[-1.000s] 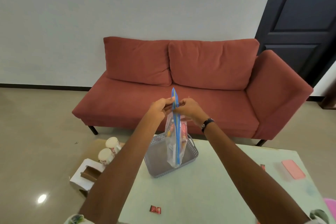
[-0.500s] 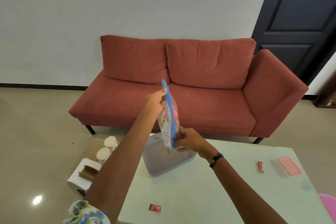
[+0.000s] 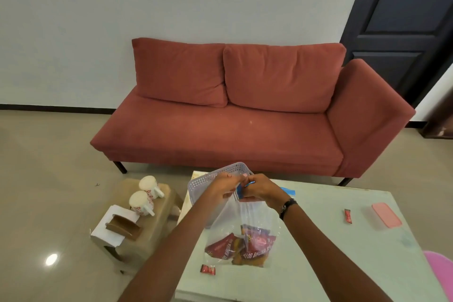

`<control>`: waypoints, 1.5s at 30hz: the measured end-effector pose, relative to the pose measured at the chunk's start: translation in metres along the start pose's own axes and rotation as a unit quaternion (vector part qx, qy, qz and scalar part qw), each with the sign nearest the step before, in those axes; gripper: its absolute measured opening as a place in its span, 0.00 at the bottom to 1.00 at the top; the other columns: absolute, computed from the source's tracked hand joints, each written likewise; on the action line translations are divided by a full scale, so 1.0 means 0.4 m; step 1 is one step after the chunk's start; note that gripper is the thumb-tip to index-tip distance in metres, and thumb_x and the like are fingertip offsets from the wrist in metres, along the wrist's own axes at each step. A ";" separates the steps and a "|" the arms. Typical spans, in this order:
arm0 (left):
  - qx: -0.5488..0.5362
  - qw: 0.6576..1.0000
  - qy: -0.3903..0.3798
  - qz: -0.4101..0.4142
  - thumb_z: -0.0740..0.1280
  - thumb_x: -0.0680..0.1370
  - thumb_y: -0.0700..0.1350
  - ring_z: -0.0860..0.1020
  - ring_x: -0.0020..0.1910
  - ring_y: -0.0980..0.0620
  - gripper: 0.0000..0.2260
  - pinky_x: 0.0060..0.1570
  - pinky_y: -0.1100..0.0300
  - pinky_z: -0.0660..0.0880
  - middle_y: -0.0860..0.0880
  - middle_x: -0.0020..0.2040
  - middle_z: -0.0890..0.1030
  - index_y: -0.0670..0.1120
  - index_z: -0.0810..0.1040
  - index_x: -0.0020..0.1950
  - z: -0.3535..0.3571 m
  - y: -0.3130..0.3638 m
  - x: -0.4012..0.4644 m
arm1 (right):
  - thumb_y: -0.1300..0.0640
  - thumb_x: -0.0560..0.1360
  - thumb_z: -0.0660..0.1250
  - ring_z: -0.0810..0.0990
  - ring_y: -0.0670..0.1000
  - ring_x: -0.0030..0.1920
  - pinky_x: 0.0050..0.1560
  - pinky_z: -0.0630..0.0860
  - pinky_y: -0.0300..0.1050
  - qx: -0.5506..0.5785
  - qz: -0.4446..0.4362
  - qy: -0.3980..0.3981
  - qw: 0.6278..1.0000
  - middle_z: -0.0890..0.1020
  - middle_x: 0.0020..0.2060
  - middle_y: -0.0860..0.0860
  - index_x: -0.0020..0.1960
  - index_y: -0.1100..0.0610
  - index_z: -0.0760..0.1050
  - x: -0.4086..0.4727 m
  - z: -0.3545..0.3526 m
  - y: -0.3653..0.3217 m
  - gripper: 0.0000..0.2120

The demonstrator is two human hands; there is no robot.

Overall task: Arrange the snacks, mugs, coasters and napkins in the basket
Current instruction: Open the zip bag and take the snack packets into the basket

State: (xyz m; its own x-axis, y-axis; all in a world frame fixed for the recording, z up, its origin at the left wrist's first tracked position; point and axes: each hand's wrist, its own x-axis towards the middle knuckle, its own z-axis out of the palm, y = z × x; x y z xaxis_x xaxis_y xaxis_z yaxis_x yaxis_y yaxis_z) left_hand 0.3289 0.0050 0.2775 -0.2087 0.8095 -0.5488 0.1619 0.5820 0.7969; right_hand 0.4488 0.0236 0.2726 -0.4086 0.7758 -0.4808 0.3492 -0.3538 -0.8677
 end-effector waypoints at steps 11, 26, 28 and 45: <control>-0.042 0.999 -0.024 -0.024 0.67 0.73 0.34 0.79 0.37 0.48 0.02 0.36 0.61 0.81 0.40 0.42 0.79 0.37 0.79 0.41 0.073 -0.150 -0.014 | 0.72 0.66 0.69 0.84 0.52 0.33 0.35 0.83 0.41 -0.013 0.071 0.098 0.993 0.81 0.36 0.60 0.42 0.73 0.79 -0.014 0.030 0.135 0.05; 0.032 0.984 0.140 0.103 0.67 0.70 0.35 0.81 0.35 0.44 0.05 0.42 0.48 0.81 0.40 0.35 0.82 0.37 0.82 0.37 0.096 -0.214 -0.027 | 0.59 0.71 0.67 0.82 0.48 0.40 0.39 0.81 0.38 -0.058 0.110 0.020 0.992 0.82 0.37 0.53 0.39 0.61 0.78 -0.025 0.019 0.137 0.05; 0.013 0.990 0.113 0.084 0.66 0.71 0.35 0.82 0.35 0.44 0.04 0.43 0.48 0.81 0.39 0.37 0.83 0.36 0.80 0.38 0.092 -0.218 -0.031 | 0.62 0.70 0.68 0.81 0.49 0.45 0.47 0.81 0.41 -0.045 0.090 -0.014 0.995 0.82 0.41 0.55 0.36 0.59 0.77 -0.030 0.010 0.140 0.04; 0.019 0.993 -0.063 0.101 0.54 0.78 0.40 0.70 0.27 0.54 0.13 0.28 0.65 0.69 0.48 0.30 0.74 0.45 0.71 0.35 0.065 -0.203 -0.046 | 0.58 0.76 0.56 0.73 0.45 0.32 0.36 0.72 0.34 0.040 0.071 -0.055 0.995 0.76 0.32 0.51 0.38 0.60 0.73 -0.069 0.029 0.133 0.11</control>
State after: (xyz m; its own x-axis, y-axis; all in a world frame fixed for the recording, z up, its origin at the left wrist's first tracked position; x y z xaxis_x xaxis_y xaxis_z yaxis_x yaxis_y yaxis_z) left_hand 0.3446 -0.0552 0.2165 -0.0462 0.9116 -0.4085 0.2249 0.4079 0.8849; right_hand 0.4690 -0.0228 0.2383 -0.4516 0.6549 -0.6059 0.3431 -0.4994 -0.7956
